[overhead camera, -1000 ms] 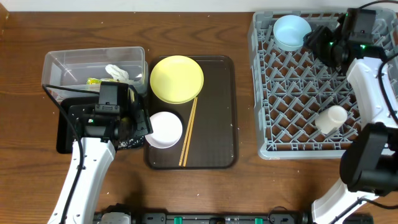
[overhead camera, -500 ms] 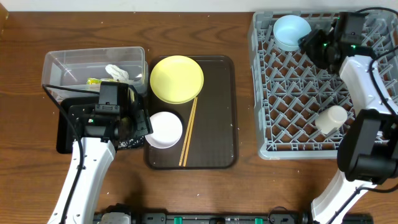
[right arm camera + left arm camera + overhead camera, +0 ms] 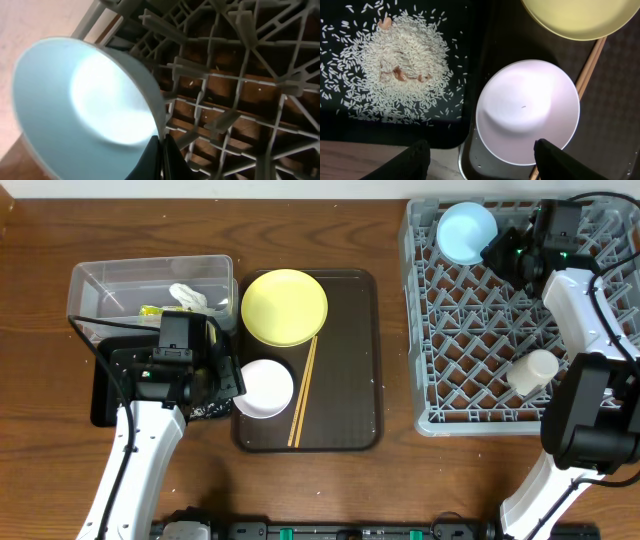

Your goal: Sort waste into correct bins and load items into the dishwasher rack

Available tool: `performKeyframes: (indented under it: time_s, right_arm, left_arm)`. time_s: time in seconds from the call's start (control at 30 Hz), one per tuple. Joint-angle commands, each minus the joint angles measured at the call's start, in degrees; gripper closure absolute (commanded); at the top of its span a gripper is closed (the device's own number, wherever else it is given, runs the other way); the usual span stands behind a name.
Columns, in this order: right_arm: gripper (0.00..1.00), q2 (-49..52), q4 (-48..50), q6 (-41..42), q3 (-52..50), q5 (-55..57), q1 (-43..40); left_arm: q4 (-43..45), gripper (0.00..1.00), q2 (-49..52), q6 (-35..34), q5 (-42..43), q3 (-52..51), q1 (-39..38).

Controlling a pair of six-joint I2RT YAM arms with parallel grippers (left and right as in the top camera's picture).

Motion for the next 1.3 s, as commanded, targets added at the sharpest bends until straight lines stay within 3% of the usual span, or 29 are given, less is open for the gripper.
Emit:
performKeyframes:
  time_s: [0.0, 0.33, 0.63, 0.87, 1.27]
  right_arm:
    - [0.99, -0.9, -0.1, -6.0, 0.1, 0.1, 0.3]
    - [0.99, -10.6, -0.4, -21.8, 0.1, 6.6, 0.6]
    - [0.99, -13.9, -1.6, -34.3, 0.1, 31.5, 6.9]
    - [0.99, -13.6, 1.0, -38.2, 0.1, 56.2, 14.1]
    - [0.99, -8.1, 2.0, -43.4, 0.1, 69.8, 17.6]
  left_arm:
    - [-0.4, 0.31, 0.1, -0.3, -0.1, 0.3, 0.1]
    - [-0.5, 0.31, 0.1, -0.3, -0.1, 0.3, 0.1]
    - [-0.5, 0.31, 0.1, -0.3, -0.1, 0.3, 0.1]
    - [-0.5, 0.31, 0.1, -0.3, -0.1, 0.3, 0.1]
    - [-0.5, 0.31, 0.1, -0.3, -0.1, 0.3, 0.1]
